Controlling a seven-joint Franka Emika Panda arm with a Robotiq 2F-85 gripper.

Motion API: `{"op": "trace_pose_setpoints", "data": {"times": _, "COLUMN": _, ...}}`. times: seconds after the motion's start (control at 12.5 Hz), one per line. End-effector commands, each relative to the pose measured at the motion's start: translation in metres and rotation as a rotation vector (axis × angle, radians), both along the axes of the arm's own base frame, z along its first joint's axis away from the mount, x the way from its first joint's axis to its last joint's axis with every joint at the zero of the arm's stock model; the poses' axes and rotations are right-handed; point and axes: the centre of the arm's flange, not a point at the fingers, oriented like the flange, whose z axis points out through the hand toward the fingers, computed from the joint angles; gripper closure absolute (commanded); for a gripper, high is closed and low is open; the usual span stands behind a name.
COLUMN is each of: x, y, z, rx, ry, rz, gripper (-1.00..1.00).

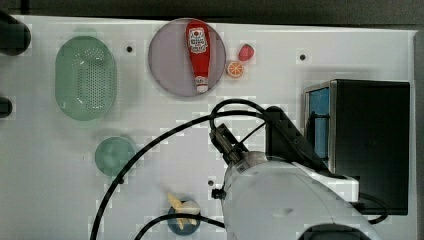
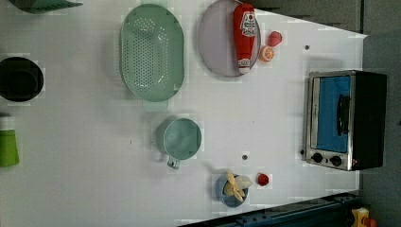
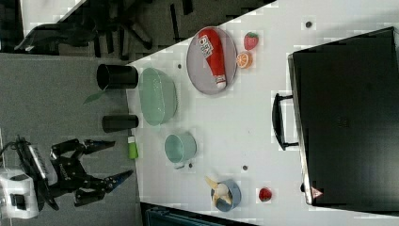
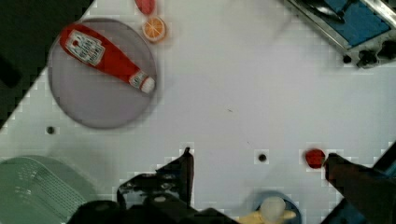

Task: Flap open oven.

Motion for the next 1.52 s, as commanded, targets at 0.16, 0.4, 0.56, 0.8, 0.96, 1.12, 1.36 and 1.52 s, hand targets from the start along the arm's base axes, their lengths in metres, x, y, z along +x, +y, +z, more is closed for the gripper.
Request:
{"op": "trace_pose_setpoints", "data": {"times": 0.16, "x": 0.016, "y": 0.004, "z": -0.040, "rx": 0.005, "ry": 0.096, "rz": -0.034, "gripper": -0.15}}
{"op": "trace_pose_setpoints", "data": {"times": 0.4, "x": 0.015, "y": -0.001, "z": -0.048, "rx": 0.007, "ry": 0.112, "rz": -0.028, "gripper": 0.55}}
{"op": "trace_pose_setpoints", "data": {"times": 0.56, "x": 0.015, "y": -0.011, "z": -0.051, "rx": 0.007, "ry": 0.109, "rz": 0.039, "gripper": 0.65}}
{"op": "trace_pose_setpoints", "data": {"times": 0.8, "x": 0.018, "y": -0.040, "z": -0.057, "rx": -0.003, "ry": 0.070, "rz": 0.314, "gripper": 0.65}}
{"op": "trace_pose_setpoints", "data": {"times": 0.96, "x": 0.021, "y": -0.065, "z": -0.067, "rx": -0.009, "ry": 0.060, "rz": 0.494, "gripper": 0.65}}
{"op": "trace_pose_setpoints", "data": {"times": 1.12, "x": 0.025, "y": -0.094, "z": -0.081, "rx": -0.031, "ry": 0.067, "rz": 0.674, "gripper": 0.65}}
{"op": "trace_pose_setpoints", "data": {"times": 1.36, "x": 0.033, "y": -0.137, "z": -0.103, "rx": -0.081, "ry": 0.068, "rz": 0.739, "gripper": 0.65}}
{"op": "trace_pose_setpoints", "data": {"times": 1.52, "x": 0.036, "y": -0.164, "z": -0.122, "rx": -0.087, "ry": 0.083, "rz": 0.698, "gripper": 0.65}}
